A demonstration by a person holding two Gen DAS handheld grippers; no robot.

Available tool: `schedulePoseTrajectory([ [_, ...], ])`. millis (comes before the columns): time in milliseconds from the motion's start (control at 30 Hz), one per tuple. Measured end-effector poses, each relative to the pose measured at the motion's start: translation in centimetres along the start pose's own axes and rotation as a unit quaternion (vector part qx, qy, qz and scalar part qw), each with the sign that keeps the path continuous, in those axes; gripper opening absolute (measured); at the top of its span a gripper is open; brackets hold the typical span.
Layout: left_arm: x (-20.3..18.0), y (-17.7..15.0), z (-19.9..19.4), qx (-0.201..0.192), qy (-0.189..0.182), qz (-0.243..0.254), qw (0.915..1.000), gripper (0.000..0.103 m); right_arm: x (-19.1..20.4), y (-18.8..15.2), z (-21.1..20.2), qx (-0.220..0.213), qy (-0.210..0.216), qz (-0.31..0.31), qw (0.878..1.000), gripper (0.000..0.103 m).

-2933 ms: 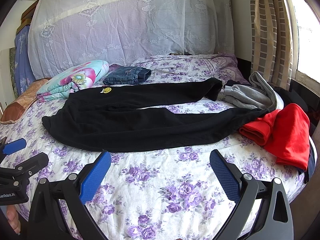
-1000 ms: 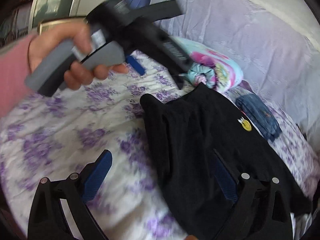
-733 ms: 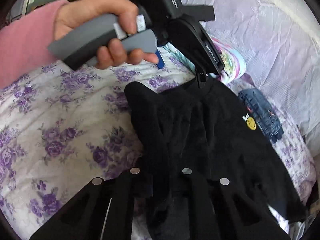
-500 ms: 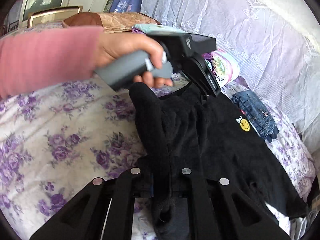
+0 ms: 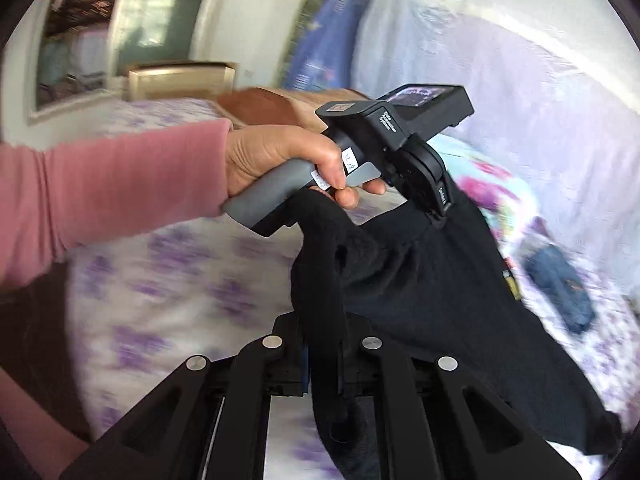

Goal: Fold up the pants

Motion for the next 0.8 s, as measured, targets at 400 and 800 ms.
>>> schedulePoseTrajectory([
  [400,6.6,-6.2,-6.3,-0.015,0.151,-0.058,0.9867,0.071,-4.9,-4.3,-3.5,-0.008,0.111,0.199,0.974,0.083],
  [800,-14.3,-12.5,-4.4,0.062,-0.137,0.028,0.9882,0.089,-37.0,-28.0,-15.7,-0.045,-0.138,0.589,0.795,0.086],
])
Point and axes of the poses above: each gripper's, at about its wrist camera, not at the fingertips, and z roughly the way its jaws point, x to its left, y to its top, the point moved 6 cm from there along z, roughly the way its jaws point, and after that the axes turned 1 degree about y, right-handed, at the moved point
